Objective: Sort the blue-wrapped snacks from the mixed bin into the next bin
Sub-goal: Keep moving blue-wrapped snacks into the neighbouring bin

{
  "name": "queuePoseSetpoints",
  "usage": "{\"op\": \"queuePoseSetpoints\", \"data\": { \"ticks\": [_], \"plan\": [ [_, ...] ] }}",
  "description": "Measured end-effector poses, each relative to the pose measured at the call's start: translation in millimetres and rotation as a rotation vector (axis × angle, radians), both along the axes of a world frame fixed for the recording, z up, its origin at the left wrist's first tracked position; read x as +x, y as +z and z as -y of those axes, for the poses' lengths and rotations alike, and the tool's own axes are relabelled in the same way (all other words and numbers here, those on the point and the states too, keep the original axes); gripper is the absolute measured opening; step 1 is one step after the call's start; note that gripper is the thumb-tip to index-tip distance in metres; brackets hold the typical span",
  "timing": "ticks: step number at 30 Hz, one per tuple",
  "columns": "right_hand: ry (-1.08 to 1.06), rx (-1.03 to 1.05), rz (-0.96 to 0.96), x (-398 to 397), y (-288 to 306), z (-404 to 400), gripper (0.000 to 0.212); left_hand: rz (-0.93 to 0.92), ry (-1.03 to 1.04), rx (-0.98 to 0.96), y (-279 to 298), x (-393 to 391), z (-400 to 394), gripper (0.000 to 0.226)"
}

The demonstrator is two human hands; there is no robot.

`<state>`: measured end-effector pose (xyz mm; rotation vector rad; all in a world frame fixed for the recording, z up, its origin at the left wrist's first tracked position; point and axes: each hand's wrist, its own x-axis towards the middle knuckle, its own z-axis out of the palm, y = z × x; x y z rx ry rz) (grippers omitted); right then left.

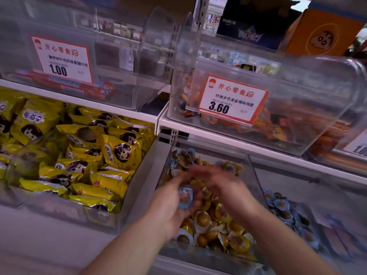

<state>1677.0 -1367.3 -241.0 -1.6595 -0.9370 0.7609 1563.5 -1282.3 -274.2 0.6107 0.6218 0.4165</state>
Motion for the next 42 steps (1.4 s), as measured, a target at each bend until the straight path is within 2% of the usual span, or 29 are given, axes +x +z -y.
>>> {"op": "queuePoseSetpoints", "data": {
  "ticks": [2,3,5,7,9,12,15,17,21,24,27,30,32,34,36,38,40,42],
  "plan": [
    [-0.132,0.027,0.159,11,1,10,0.035,-0.071,0.015,0.107,1,3,-2,0.023],
    [-0.111,-0.003,0.29,11,-2,17,0.031,-0.09,0.029,0.163,3,4,-2,0.019],
    [0.093,-0.102,0.561,-2,-20,27,0.024,-0.127,0.09,0.255,7,4,-1,0.019],
    [0.277,-0.169,0.827,-20,-42,32,0.032,-0.134,0.137,0.351,11,1,-1,0.019],
    [0.331,-0.169,0.934,-26,-54,26,0.034,-0.128,0.126,0.436,11,-2,-2,0.02],
    [0.355,-0.235,0.868,-21,-44,14,0.029,-0.177,0.053,0.552,9,-10,-2,0.023],
    [0.378,-0.28,0.982,-22,-40,12,0.03,-0.234,-0.014,0.644,8,-16,-2,0.023],
    [0.391,-0.256,0.944,-25,-42,15,0.026,-0.25,-0.021,0.672,8,-17,-3,0.024],
    [0.333,-0.314,0.766,-20,-46,27,0.021,-0.235,-0.009,0.656,6,-15,-4,0.028],
    [0.358,-0.334,0.807,-17,-47,30,0.011,-0.216,-0.014,0.644,6,-13,-5,0.029],
    [0.367,-0.334,0.821,-18,-44,27,0.009,-0.231,-0.011,0.641,4,-13,-6,0.027],
    [0.077,-0.184,0.628,-12,-36,27,0.011,-0.261,0.01,0.709,2,-11,-5,0.024],
    [-0.155,-0.006,0.346,-2,-31,27,0.017,-0.272,-0.034,0.777,-2,-10,-3,0.032],
    [-0.194,0.036,0.081,-2,-29,24,0.015,-0.276,-0.108,0.785,-8,-8,-1,0.033],
    [-0.126,-0.009,-0.005,-6,-30,14,0.011,-0.285,-0.113,0.741,-13,-5,-3,0.026],
    [-0.164,-0.03,0.103,1,-30,-4,0.013,-0.291,-0.048,0.688,-17,-1,-6,0.025],
    [-0.298,0.003,0.328,21,-24,-32,0.016,-0.274,0.006,0.644,-22,3,-7,0.03],
    [-0.317,-0.077,0.575,45,-17,-61,0.015,-0.254,0.025,0.608,-24,5,-6,0.036]
  ]
}}
